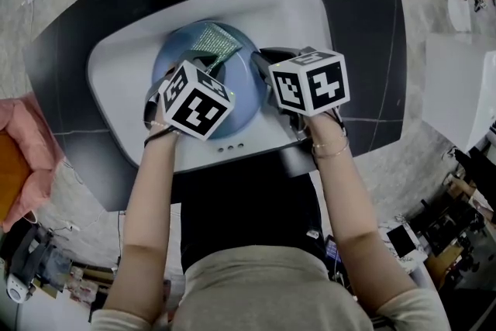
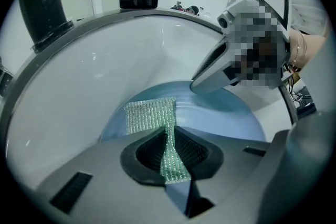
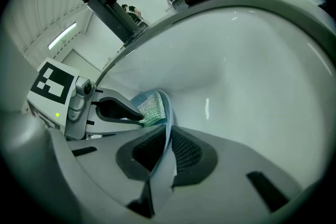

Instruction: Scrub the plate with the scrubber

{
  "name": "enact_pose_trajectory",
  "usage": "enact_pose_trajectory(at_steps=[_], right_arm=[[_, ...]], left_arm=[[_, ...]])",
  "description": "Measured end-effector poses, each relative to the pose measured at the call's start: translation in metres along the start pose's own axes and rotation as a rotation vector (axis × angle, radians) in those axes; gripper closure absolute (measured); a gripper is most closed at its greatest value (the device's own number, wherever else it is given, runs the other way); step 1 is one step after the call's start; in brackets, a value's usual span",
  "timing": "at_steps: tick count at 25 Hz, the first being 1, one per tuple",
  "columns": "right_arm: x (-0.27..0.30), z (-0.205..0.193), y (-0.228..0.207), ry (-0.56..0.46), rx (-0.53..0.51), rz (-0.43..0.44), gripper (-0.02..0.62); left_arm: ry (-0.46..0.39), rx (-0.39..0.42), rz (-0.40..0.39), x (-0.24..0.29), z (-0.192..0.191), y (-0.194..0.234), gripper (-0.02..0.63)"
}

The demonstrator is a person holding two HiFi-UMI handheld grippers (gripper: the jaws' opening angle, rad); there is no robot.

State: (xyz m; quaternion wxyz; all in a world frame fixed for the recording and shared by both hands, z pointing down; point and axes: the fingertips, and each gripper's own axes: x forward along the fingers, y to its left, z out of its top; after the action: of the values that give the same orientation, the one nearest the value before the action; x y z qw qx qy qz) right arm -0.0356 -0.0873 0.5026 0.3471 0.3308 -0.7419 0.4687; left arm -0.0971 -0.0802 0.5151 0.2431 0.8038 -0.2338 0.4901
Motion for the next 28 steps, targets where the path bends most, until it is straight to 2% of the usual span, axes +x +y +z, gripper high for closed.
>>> enact_pose_trajectory(at_steps=[6, 19, 28], right_arm=[[0.001, -0.001, 0.0, 0.005, -0.005, 0.001, 0.549], [0.004, 0.005, 0.003, 0.02, -0.038, -0.005, 0.551], [0.004, 0.003, 0.001, 0.012, 0.001, 0.002, 0.552]], left_arm=[[0.036, -0.058, 0.008, -0.004, -0.016, 0.014, 0.538], [0.15, -0.062, 0.041, -0.016, -0.046, 0.025, 0.539], [0.192, -0.031, -0.019, -0.023, -0.061, 0.007, 0.538]])
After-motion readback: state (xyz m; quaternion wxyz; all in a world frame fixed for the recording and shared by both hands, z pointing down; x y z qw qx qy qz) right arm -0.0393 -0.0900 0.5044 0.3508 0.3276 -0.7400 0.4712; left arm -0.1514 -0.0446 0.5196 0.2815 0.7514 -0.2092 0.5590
